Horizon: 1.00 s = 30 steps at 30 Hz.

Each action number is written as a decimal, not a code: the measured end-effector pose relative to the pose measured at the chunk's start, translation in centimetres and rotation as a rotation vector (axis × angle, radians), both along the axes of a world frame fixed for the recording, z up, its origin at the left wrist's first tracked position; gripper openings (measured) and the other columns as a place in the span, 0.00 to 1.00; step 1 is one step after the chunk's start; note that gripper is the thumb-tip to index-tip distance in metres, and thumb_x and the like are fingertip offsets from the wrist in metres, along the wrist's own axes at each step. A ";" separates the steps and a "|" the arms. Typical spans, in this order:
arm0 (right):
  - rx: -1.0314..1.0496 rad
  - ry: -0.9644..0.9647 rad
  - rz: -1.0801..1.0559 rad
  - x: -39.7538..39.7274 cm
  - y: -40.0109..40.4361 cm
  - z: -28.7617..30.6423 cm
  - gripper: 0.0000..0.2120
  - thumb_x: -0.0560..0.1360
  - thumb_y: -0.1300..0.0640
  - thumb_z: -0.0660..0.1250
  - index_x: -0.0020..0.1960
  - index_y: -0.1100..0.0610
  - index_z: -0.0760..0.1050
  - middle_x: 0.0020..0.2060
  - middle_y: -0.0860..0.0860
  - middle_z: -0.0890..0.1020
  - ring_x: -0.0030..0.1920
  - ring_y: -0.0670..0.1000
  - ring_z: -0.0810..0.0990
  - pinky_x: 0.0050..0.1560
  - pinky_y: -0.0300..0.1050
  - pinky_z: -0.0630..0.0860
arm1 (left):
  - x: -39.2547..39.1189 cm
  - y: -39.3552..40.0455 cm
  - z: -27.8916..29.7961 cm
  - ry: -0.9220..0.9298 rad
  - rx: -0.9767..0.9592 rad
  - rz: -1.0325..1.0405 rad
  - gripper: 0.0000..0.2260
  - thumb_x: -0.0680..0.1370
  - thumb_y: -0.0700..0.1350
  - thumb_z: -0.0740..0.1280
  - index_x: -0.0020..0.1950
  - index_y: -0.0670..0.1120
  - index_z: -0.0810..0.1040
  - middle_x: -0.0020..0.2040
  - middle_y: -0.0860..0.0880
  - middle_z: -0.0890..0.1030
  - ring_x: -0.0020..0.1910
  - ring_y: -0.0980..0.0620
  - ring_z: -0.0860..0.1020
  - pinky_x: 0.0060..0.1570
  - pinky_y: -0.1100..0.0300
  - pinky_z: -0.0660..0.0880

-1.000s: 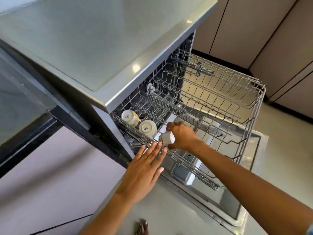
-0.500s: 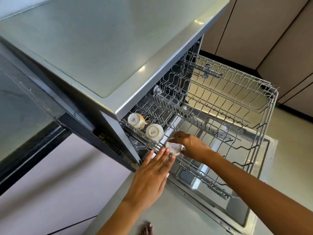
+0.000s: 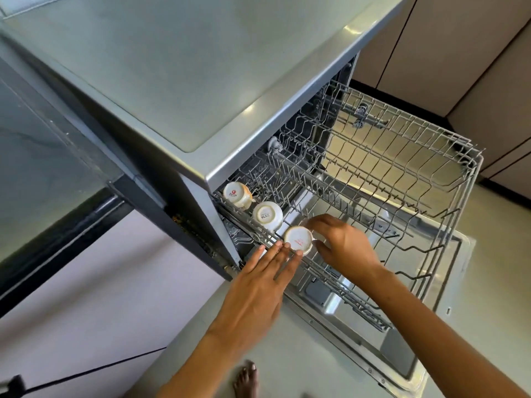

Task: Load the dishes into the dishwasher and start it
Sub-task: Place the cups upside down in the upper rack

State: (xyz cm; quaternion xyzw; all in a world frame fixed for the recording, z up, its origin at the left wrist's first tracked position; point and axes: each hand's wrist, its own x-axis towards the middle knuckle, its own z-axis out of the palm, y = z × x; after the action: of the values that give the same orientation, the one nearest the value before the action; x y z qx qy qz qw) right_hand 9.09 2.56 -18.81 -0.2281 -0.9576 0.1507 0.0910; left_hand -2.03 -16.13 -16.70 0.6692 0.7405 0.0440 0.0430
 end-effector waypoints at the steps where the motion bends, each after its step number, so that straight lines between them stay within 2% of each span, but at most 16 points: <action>1: 0.013 0.043 -0.009 0.3 -0.7 1.2 0.16 0.69 0.63 0.71 0.56 0.57 0.78 0.52 0.51 0.81 0.43 0.55 0.83 0.32 0.51 0.81 | 0.1 -0.6 1.1 0.000 0.017 0.034 0.34 0.71 0.45 0.72 0.75 0.45 0.64 0.71 0.45 0.70 0.72 0.48 0.65 0.69 0.48 0.64; 4: -0.004 0.147 0.006 0.7 -3.8 5.7 0.14 0.71 0.58 0.71 0.57 0.54 0.77 0.49 0.49 0.82 0.42 0.54 0.83 0.32 0.52 0.80 | 0.0 -3.7 5.5 0.057 0.087 0.127 0.35 0.69 0.45 0.73 0.74 0.44 0.64 0.70 0.46 0.72 0.70 0.47 0.68 0.68 0.51 0.60; 5: -0.004 0.194 0.006 0.5 -5.0 7.8 0.14 0.71 0.58 0.71 0.57 0.53 0.77 0.48 0.49 0.83 0.41 0.53 0.83 0.31 0.52 0.80 | -0.4 -5.0 7.5 0.091 0.134 0.149 0.31 0.72 0.45 0.70 0.73 0.45 0.64 0.69 0.46 0.72 0.70 0.47 0.68 0.67 0.53 0.59; 7: 0.003 0.303 0.004 -0.2 -7.8 12.1 0.13 0.71 0.57 0.71 0.55 0.52 0.78 0.46 0.49 0.83 0.39 0.53 0.83 0.30 0.50 0.80 | -1.1 -8.1 11.5 0.137 0.188 0.213 0.22 0.77 0.46 0.58 0.71 0.45 0.65 0.69 0.46 0.72 0.70 0.49 0.66 0.68 0.55 0.56; 8: -0.011 0.364 0.006 -0.8 -9.6 14.6 0.13 0.71 0.56 0.70 0.55 0.51 0.78 0.46 0.48 0.84 0.39 0.52 0.83 0.29 0.47 0.79 | -1.4 -10.1 13.9 0.145 0.189 0.268 0.21 0.77 0.47 0.54 0.71 0.44 0.65 0.68 0.46 0.73 0.69 0.50 0.66 0.68 0.55 0.55; 10: -0.076 0.476 0.043 -2.5 -13.3 19.8 0.13 0.70 0.54 0.68 0.54 0.50 0.79 0.45 0.46 0.83 0.38 0.50 0.83 0.28 0.43 0.77 | -2.0 -14.3 18.8 0.159 0.218 0.379 0.23 0.75 0.45 0.54 0.69 0.43 0.68 0.68 0.45 0.74 0.69 0.49 0.66 0.68 0.54 0.55; 12: -0.113 0.535 0.108 -4.8 -16.9 24.1 0.12 0.71 0.53 0.67 0.54 0.50 0.79 0.44 0.45 0.83 0.39 0.48 0.82 0.30 0.41 0.76 | -2.2 -18.4 22.7 0.201 0.259 0.497 0.21 0.80 0.46 0.50 0.69 0.42 0.70 0.68 0.44 0.73 0.69 0.48 0.66 0.68 0.53 0.57; 14: -0.166 0.579 0.205 -7.5 -21.1 28.0 0.11 0.72 0.51 0.64 0.53 0.51 0.80 0.43 0.45 0.83 0.40 0.46 0.81 0.36 0.41 0.77 | -2.1 -23.3 25.8 0.223 0.286 0.662 0.22 0.82 0.48 0.44 0.69 0.42 0.70 0.68 0.43 0.73 0.69 0.48 0.66 0.68 0.52 0.57; 16: -0.242 0.583 0.329 -10.7 -25.5 30.8 0.10 0.72 0.52 0.64 0.52 0.51 0.79 0.43 0.46 0.83 0.39 0.48 0.82 0.36 0.44 0.78 | -2.0 -28.0 28.0 0.222 0.317 0.841 0.23 0.83 0.49 0.44 0.68 0.42 0.71 0.68 0.43 0.73 0.69 0.47 0.66 0.69 0.53 0.56; 19: -0.241 0.615 0.495 -15.5 -32.1 33.8 0.10 0.70 0.53 0.67 0.50 0.52 0.80 0.41 0.47 0.83 0.38 0.50 0.82 0.32 0.43 0.78 | -2.7 -34.1 29.5 0.227 0.332 1.078 0.22 0.82 0.50 0.50 0.65 0.42 0.76 0.67 0.42 0.74 0.68 0.45 0.68 0.70 0.54 0.54; 23: -0.325 0.589 0.710 -21.5 -41.4 34.7 0.12 0.73 0.49 0.62 0.51 0.51 0.80 0.44 0.45 0.83 0.40 0.46 0.82 0.37 0.40 0.76 | -5.2 -42.5 29.7 0.296 0.373 1.282 0.21 0.76 0.47 0.56 0.64 0.43 0.77 0.67 0.43 0.74 0.69 0.48 0.66 0.68 0.53 0.57; 26: -0.350 0.584 0.798 -26.2 -48.0 33.9 0.08 0.71 0.53 0.67 0.49 0.50 0.80 0.44 0.42 0.83 0.40 0.43 0.82 0.39 0.32 0.72 | -8.9 -48.9 29.0 0.324 0.360 1.439 0.21 0.75 0.48 0.56 0.63 0.43 0.78 0.67 0.43 0.74 0.68 0.45 0.71 0.65 0.50 0.61; 30: -0.385 0.530 0.889 -31.8 -55.4 32.6 0.07 0.72 0.58 0.72 0.49 0.51 0.80 0.45 0.41 0.82 0.42 0.42 0.82 0.41 0.32 0.71 | -14.4 -57.1 27.5 0.348 0.252 1.625 0.22 0.74 0.49 0.55 0.61 0.43 0.80 0.64 0.42 0.77 0.64 0.44 0.75 0.64 0.50 0.61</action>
State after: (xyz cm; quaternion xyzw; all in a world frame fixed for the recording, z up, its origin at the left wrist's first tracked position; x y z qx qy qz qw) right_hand -22.71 -52.89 13.74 0.2313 -0.8613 0.3991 0.2131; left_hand -16.47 -73.21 10.81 -0.0753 0.9777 0.0401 -0.1919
